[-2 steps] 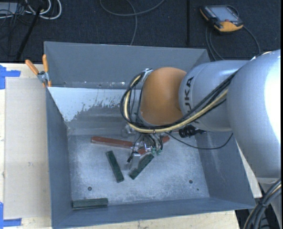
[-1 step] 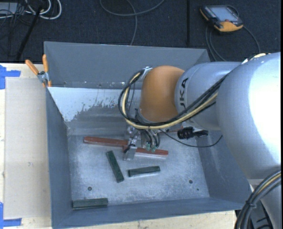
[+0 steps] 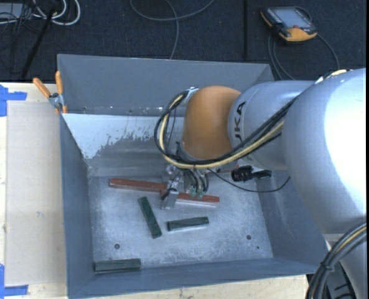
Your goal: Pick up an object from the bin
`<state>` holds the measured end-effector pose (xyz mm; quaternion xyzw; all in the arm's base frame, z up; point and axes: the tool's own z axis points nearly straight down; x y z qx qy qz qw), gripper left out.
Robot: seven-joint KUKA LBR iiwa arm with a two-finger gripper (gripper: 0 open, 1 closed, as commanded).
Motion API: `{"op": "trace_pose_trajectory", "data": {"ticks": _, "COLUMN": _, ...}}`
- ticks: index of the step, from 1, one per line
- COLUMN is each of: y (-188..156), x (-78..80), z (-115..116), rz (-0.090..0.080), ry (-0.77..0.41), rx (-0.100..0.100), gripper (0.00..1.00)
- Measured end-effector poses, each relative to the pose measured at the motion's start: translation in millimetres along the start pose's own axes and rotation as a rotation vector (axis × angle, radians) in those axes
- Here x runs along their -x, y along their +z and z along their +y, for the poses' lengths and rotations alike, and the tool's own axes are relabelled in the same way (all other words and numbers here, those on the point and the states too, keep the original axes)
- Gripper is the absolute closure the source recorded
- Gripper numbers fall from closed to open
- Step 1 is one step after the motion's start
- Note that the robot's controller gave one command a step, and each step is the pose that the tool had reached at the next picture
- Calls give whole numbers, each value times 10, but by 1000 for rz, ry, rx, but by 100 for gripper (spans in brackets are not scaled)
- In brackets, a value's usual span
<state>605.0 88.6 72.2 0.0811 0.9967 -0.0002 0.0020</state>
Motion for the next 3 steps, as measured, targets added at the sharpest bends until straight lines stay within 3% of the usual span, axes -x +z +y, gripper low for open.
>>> {"op": "trace_pose_trajectory", "data": {"ticks": 1, "y": -9, "x": -2, "z": 2, "rz": 0, "ry": 0, "rx": 0, "gripper": 100}}
{"op": "trace_pose_trajectory", "data": {"ticks": 2, "y": -469, "x": 31, "z": 10, "rz": 0, "ry": -59, "rx": 1, "gripper": 100}}
{"op": "trace_pose_trajectory", "data": {"ticks": 3, "y": -1855, "x": -442, "z": -267, "rz": 4, "ry": -49, "rx": 0, "gripper": 100}}
